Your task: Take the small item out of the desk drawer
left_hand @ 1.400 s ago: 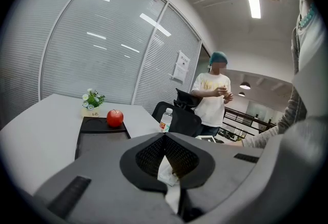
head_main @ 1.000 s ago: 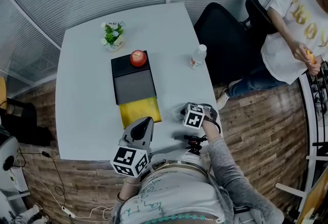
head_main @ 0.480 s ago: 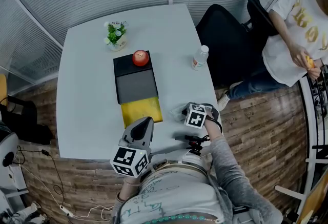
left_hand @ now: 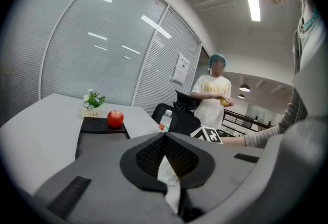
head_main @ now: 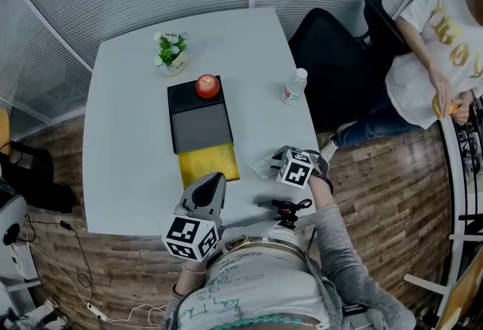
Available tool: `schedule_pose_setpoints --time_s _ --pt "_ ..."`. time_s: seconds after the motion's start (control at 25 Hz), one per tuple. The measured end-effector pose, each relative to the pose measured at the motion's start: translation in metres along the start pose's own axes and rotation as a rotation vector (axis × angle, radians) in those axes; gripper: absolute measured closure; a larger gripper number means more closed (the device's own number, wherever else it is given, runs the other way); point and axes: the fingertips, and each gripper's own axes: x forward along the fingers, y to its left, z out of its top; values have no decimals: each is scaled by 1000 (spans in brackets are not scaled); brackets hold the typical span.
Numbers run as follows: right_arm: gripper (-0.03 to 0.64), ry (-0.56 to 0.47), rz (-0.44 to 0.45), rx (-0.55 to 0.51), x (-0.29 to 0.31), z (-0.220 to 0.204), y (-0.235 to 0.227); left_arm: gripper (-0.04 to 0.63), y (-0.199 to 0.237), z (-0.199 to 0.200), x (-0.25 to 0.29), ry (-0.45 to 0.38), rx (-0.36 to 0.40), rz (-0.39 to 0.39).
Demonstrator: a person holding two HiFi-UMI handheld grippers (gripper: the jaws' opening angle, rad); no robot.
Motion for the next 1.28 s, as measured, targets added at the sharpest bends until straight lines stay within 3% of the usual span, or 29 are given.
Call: schedule_pose_setpoints --time_s 0.48,1.28 --pt "441 -6 -25 14 -21 -5 1 598 -1 0 1 0 -4 -7" --pt "440 -55 -54 57 -32 -8 3 598 -5 0 1 0 2 -2"
